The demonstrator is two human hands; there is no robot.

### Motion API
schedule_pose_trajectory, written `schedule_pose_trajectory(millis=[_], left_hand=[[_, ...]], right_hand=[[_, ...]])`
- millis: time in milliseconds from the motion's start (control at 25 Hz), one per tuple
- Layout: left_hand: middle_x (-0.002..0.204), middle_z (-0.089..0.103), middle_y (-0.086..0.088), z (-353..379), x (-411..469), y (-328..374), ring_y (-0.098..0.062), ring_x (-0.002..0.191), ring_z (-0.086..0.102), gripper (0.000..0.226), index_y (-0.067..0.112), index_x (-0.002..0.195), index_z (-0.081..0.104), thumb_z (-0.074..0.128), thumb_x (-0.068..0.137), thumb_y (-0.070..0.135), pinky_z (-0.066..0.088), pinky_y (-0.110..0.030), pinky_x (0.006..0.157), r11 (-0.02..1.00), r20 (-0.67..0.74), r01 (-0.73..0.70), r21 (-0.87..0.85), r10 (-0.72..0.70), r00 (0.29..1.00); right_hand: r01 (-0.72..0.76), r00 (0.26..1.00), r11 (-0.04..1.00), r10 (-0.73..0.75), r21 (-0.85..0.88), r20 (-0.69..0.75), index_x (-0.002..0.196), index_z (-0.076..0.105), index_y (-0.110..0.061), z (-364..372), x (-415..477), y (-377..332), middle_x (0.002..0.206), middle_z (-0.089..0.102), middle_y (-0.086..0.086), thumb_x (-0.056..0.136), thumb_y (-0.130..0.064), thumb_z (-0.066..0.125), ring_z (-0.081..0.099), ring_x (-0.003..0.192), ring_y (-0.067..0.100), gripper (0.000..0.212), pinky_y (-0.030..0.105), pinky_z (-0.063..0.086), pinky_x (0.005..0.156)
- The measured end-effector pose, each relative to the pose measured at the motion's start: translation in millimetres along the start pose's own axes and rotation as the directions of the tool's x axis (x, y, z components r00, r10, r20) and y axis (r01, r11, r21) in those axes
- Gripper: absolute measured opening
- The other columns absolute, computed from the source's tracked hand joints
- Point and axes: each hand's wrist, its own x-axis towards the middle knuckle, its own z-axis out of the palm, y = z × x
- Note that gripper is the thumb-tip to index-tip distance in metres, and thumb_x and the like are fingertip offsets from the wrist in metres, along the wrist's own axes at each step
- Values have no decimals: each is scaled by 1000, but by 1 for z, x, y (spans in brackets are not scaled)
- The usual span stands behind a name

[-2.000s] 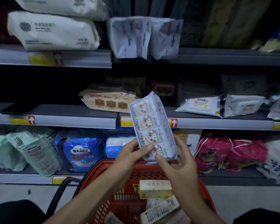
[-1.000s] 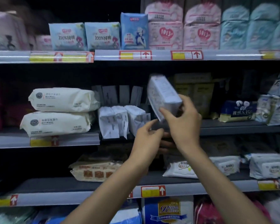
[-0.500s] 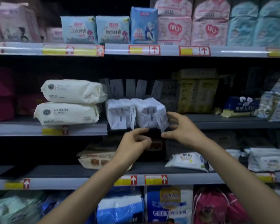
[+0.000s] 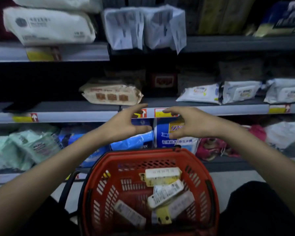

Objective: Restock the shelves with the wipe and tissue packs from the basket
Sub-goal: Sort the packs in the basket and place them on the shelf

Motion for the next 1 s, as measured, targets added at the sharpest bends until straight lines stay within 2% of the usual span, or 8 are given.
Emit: schedule_pose_trajectory(millis=[120,240,400,520,640,720,840,1000], left_hand=[[145,54,11,29,-18,-39,-7,130,53,69,33,153,46,76,91,42,44,-29,105,996,148,69,58,-77,986],[131,66,6,65,-23,-83,-10,119,62,47,24,138,63,76,93,33,49,-23,97,984,334,138,109,-167,928],[127,68,4,118,-23,-139,-8,114,61,44,19,134,68,78,92,30,49,-23,98,967,454,213,140,-254,854],[122,70,-1,149,-18,-176,-13,109,64,44,16,132,68,78,91,28,49,-25,94,943,485,303,136,-331,809],[119,70,-1,171,-13,-201,-17,105,66,47,18,135,66,77,90,32,50,-26,89,928,512,332,166,-369,776],[117,71,2,186,-14,-211,-15,107,66,42,21,132,68,74,92,29,50,-26,93,919,544,367,142,-382,747],[116,75,4,210,-15,-228,-14,110,69,32,25,123,74,75,91,27,53,-35,105,894,561,439,91,-410,719],[130,68,-3,230,-11,-241,-19,122,62,40,15,134,67,72,96,23,47,-33,109,841,528,540,37,-475,704]], right_hand=[[-5,979,998,19,-65,205,159,38,-24,54,1,20,160,44,-4,81,-35,88,44,145,18,93,31,40,115],[13,925,993,33,-118,378,153,45,-23,117,7,36,155,50,-2,83,-36,86,51,139,22,82,33,44,110],[10,827,990,70,-139,558,153,46,-22,195,20,50,158,46,4,86,-34,84,48,140,26,78,33,44,108],[16,797,987,85,-161,597,154,44,-16,233,28,61,155,49,9,85,-33,84,51,138,30,82,38,47,108],[48,785,966,120,-253,608,145,53,-12,257,34,71,138,59,14,89,-31,78,59,123,32,65,44,55,97],[84,781,954,117,-289,614,141,55,-12,267,38,75,134,59,13,91,-32,74,59,121,32,56,46,56,95],[112,776,959,80,-262,626,145,51,-18,279,40,81,133,60,10,91,-38,71,60,119,32,61,47,56,94],[169,729,933,99,-318,677,154,41,-23,298,29,95,139,58,8,91,-52,65,56,125,32,74,46,41,107]])
